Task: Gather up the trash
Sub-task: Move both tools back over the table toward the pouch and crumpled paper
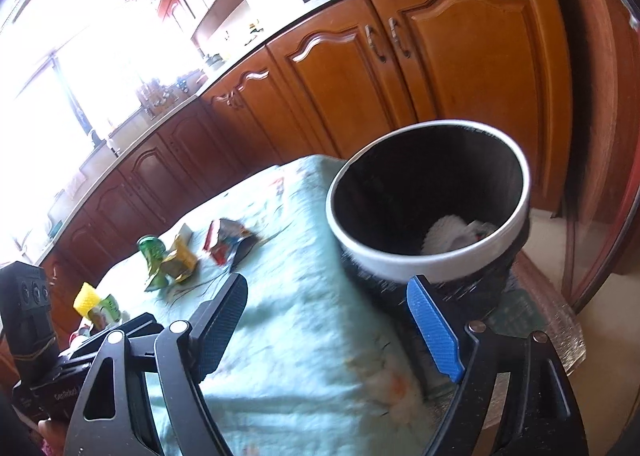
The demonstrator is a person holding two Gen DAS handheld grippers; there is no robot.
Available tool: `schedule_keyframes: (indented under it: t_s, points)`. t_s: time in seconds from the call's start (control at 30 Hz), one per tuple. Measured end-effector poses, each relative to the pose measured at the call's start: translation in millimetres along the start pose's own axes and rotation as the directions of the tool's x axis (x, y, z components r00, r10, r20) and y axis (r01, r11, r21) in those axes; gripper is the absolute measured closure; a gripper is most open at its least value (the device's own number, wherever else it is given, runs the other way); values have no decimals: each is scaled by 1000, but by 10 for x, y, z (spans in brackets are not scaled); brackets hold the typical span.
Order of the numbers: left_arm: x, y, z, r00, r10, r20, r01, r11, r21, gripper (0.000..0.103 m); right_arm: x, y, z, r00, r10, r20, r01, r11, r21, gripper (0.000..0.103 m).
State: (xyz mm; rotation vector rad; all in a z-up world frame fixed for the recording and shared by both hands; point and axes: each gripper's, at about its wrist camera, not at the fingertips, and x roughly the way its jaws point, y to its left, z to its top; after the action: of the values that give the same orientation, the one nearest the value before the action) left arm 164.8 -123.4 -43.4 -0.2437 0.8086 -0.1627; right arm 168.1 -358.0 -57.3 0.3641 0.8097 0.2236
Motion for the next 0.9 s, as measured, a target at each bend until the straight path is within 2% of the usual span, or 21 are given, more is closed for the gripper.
schedule_keyframes:
  t_s: [0.3, 0.53, 0.9]
  points:
    - [-532, 519, -23, 993, 89, 74, -83, 993, -84, 29, 122, 476, -222, 997, 59, -55, -62, 996, -58, 19]
    - [-904, 959, -132, 980, 173, 102, -153, 972, -180, 29, 297, 929, -327, 989, 115, -97, -127, 985, -120, 19]
    - [-1425, 1336, -401, 970, 214, 118, -178, 950, -256, 29, 692, 1779, -562, 954, 216, -209, -262, 939, -224, 19]
